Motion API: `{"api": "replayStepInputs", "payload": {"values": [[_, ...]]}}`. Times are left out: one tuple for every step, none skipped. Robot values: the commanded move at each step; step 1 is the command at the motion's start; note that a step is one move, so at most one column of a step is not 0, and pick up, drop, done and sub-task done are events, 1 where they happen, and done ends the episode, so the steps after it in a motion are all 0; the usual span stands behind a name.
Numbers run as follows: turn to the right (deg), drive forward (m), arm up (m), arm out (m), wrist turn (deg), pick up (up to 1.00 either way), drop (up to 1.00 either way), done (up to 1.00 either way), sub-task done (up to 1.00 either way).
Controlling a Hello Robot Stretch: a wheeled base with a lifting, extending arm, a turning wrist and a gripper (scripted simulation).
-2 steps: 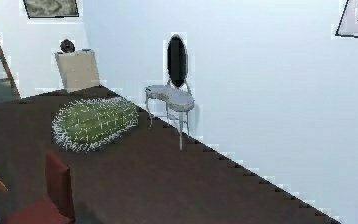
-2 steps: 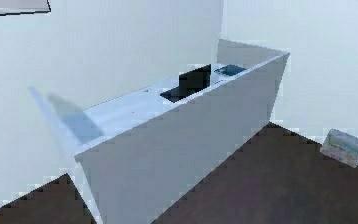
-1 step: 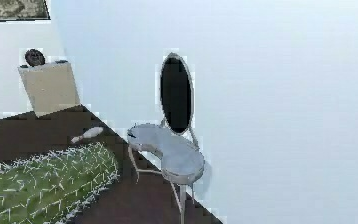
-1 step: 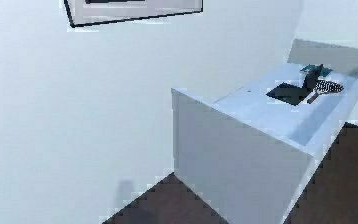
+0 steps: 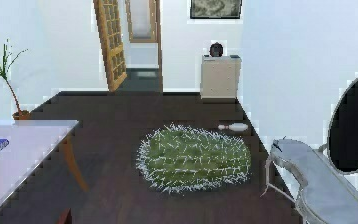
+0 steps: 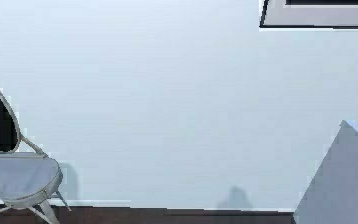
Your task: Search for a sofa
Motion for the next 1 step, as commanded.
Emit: {"api": "replayStepInputs", "payload": {"values": [[0.0, 0.3, 0.0, 0.0, 0.0, 0.0, 0.0, 0.0, 0.0]]}}
